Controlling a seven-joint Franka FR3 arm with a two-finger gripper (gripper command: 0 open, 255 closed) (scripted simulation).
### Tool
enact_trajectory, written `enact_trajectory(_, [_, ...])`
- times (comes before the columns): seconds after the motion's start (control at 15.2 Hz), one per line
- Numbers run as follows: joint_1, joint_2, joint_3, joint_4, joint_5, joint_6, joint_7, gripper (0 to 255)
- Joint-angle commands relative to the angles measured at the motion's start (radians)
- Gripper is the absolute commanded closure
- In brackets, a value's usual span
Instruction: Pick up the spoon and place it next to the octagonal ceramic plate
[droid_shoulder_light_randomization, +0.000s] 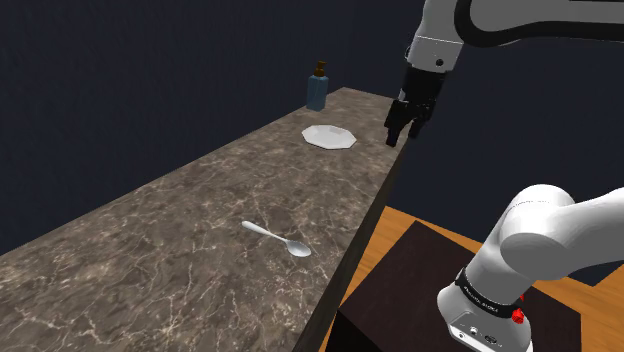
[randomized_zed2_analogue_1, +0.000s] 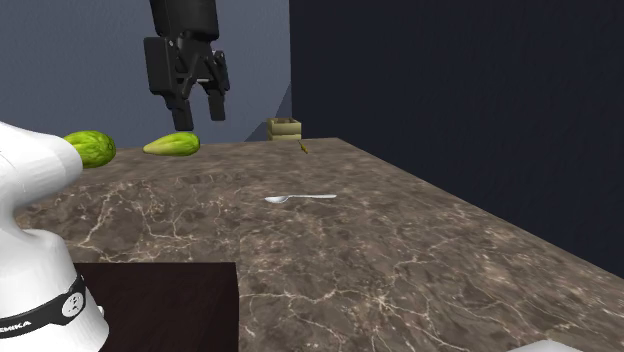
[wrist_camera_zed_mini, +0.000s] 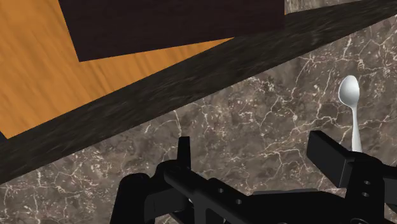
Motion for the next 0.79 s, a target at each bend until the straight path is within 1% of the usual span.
enact_trajectory(0.0, [0.000, 0.000, 0.000, 0.000, 0.000, 0.000, 0.000, 0])
enact_trajectory(0.33, [0.042, 0.054, 0.076, -0.073, 0.063, 0.173, 0.048, 0])
enact_trajectory(0.73, [0.087, 0.171, 0.174, -0.115, 0.124, 0.392, 0.102, 0])
